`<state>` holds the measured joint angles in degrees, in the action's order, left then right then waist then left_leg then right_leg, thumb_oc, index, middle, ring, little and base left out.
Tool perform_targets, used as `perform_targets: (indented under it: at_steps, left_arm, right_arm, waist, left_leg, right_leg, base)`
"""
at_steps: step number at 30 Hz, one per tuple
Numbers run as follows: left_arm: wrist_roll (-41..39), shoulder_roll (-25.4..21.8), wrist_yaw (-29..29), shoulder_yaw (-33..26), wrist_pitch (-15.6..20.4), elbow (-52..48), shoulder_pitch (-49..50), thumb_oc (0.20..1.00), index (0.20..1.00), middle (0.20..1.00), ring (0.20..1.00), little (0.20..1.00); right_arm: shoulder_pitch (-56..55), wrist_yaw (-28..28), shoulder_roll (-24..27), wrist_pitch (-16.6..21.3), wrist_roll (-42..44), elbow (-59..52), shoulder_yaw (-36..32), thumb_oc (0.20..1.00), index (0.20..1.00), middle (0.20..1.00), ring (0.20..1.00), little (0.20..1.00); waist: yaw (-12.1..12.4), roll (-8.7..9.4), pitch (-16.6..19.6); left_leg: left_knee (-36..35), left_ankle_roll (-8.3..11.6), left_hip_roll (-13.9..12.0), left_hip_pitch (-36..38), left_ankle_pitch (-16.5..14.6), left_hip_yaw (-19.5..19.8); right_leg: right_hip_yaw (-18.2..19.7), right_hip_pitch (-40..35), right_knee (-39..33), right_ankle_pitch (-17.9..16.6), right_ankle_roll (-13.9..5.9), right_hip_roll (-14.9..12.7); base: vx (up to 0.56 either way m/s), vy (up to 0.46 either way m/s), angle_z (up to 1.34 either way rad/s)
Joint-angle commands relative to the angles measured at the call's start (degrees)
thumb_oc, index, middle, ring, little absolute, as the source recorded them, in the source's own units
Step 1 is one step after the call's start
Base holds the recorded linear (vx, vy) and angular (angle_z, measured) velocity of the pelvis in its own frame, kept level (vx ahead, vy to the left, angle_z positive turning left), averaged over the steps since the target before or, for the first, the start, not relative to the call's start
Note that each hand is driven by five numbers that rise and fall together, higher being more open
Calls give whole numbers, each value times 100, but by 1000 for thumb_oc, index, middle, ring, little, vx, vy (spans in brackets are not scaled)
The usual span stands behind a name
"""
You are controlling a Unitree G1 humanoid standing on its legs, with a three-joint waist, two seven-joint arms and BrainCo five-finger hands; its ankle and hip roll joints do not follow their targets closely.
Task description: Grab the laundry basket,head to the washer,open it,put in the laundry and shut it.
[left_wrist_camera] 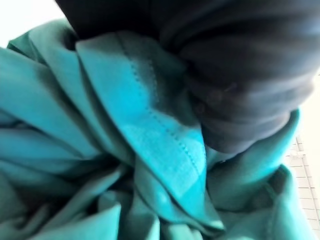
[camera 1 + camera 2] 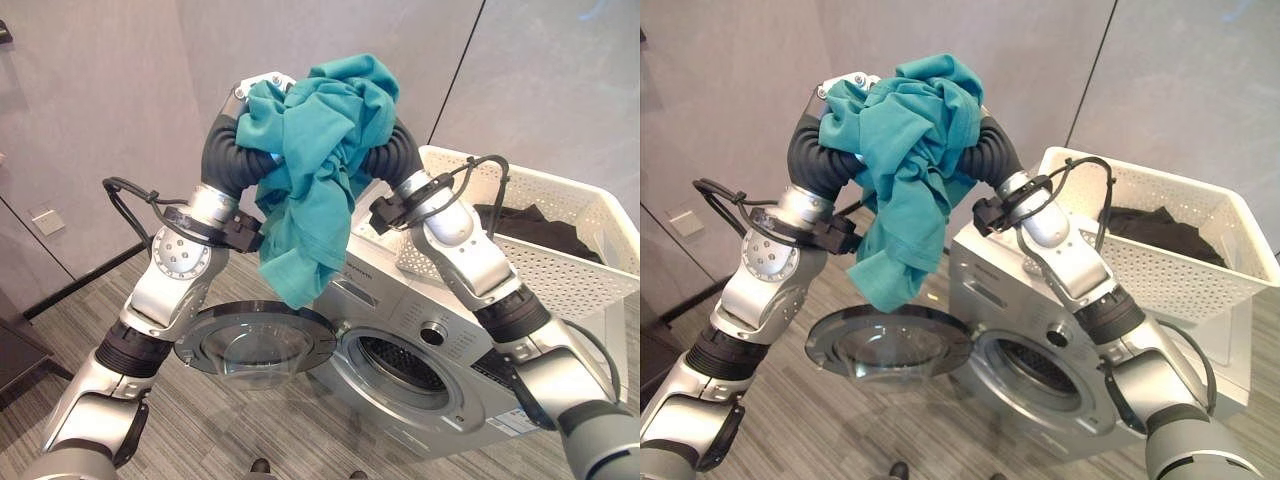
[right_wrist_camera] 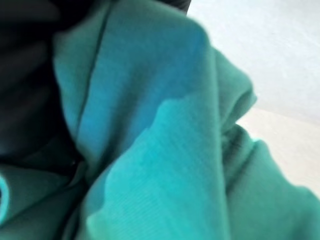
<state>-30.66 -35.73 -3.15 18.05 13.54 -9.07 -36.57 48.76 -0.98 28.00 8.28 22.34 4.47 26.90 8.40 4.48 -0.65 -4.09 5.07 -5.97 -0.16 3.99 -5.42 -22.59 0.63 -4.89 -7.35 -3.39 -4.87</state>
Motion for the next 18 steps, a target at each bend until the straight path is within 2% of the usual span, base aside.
perform_targets:
  at_steps: [1,9,10,11,18]
  left_arm:
    - [45,159,338,488,142,43,-517,200,200,200,200,200]
    - [10,298,368,510,102,37,-355,200,200,200,200,200]
    - [57,262,383,525,84,23,-335,511,511,511,511,511]
    - [82,239,398,522,74,-5,-314,1000,1000,1000,1000,1000]
    - [103,51,591,695,-18,-39,-246,1000,1000,1000,1000,1000]
  right_arm:
    - [858,-135,-78,300,-140,6,-127,200,200,200,200,200]
    - [837,-252,-188,326,-327,-13,-217,200,200,200,200,200]
    - [846,-261,-179,322,-352,-7,-233,200,200,200,200,200]
    - [845,-263,-182,321,-366,-9,-251,200,200,200,200,200]
    - [991,-337,-123,324,-574,-21,-256,200,200,200,200,200]
  waist:
    - [75,-50,298]
    - [109,-59,285]
    - [114,-61,285]
    - [119,-60,290]
    - [135,-59,296]
  left_leg:
    - [-91,184,-375,-300,-20,320]
    - [-91,163,-349,-311,-35,360]
    - [-91,158,-343,-309,-38,361]
    - [-91,156,-341,-304,-40,362]
    - [-91,132,-321,-289,-60,372]
  right_leg:
    - [-121,-301,-11,404,-547,-360]
    - [-139,-310,-11,400,-538,-374]
    - [-137,-309,-9,399,-536,-374]
    - [-135,-311,-8,399,-537,-376]
    - [-132,-324,0,401,-544,-383]
  base:
    - [0,0,0]
    - [0,0,0]
    - [0,0,0]
    - [0,0,0]
    - [0,0,0]
